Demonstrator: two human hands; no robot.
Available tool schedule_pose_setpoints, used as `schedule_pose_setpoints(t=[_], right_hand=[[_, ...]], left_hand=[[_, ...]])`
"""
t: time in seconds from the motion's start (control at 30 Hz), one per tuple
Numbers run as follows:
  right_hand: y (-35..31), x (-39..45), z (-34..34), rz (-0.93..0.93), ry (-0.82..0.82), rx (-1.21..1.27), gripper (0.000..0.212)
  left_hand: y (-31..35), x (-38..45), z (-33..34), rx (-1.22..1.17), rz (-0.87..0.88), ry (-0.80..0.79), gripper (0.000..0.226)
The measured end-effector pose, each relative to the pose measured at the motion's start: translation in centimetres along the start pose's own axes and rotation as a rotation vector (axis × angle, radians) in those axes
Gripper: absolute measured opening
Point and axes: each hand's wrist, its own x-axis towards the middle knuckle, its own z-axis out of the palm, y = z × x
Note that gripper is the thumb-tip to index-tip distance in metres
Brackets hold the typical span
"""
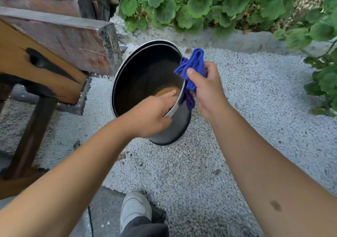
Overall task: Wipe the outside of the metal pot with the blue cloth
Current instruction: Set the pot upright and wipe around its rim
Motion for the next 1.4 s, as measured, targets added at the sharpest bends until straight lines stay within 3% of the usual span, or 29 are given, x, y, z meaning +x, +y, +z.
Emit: schedule_pose_setpoints(t=[0.03,0.13,0.27,0.33,0.43,0.53,0.6,0.73,0.97,1.03,1.1,1.17,1.23,1.3,1.37,1.4], right_hand=[[-0.2,0.3,-0.3,-0.008,0.048,0.02,0.022],[-1.1,1.0,-1.6,0.001,0.123,0.103,0.023],[-1.0,0.8,-1.1,0.014,0.116,0.115,0.022],[-0.9,0.6,-0.6,0.007,0.122,0.121,0.023],[-1.1,0.5,-0.4,0.015,0.143,0.092,0.024],[-0.9,0.2,-0.5,0.013,0.161,0.069,0.022],[-0.8,0.1,-0.6,0.008,0.172,0.05,0.019],[-1.1,0.8,-1.1,0.003,0.146,-0.009,0.018],[-2.4,3.1,-2.0,0.006,0.072,-0.143,0.018],[-2.8,3.4,-2.0,0.045,0.005,-0.158,0.023],[-3.0,3.6,-1.9,0.06,-0.027,-0.215,0.036],[-2.9,3.7,-1.9,0.062,-0.03,-0.322,0.049],[-2.7,3.9,-2.1,0.055,-0.038,-0.448,0.055],[-2.7,4.1,-2.1,0.042,-0.036,-0.561,0.05],[-3.1,4.4,-1.9,0.0,-0.026,-0.668,0.038],[-3.3,4.5,-1.7,-0.036,-0.021,-0.718,0.034]], left_hand=[[-0.7,-0.7,-0.4,0.042,0.045,-0.068,0.053],[-2.8,-2.0,-2.6,0.246,0.124,-0.118,0.042],[-4.9,-2.9,-5.7,0.464,-0.069,-0.156,0.043],[-4.7,-2.8,-5.6,0.484,-0.201,-0.061,0.045],[-1.8,-0.8,-3.7,0.307,-0.23,0.14,0.046],[1.7,3.1,-1.8,0.172,-0.232,0.233,0.027],[3.1,5.0,-1.2,0.201,-0.195,0.273,0.012],[2.7,4.8,-1.6,0.171,-0.038,0.251,0.014],[0.2,2.4,-1.2,0.221,0.142,0.063,0.034],[-0.4,2.0,-0.9,0.306,0.083,0.054,0.045],[-1.2,0.6,-0.7,0.287,0.0,0.185,0.055],[-3.0,-1.5,-1.3,0.218,-0.112,0.548,0.056],[-6.1,-3.5,-2.1,0.199,-0.404,0.857,0.053],[-8.4,-4.7,-2.7,-0.205,-0.781,0.779,0.05],[-8.8,-4.6,-2.7,-0.749,-0.902,0.595,0.025],[-8.9,-4.3,-2.8,-0.798,-0.887,0.585,0.017]])
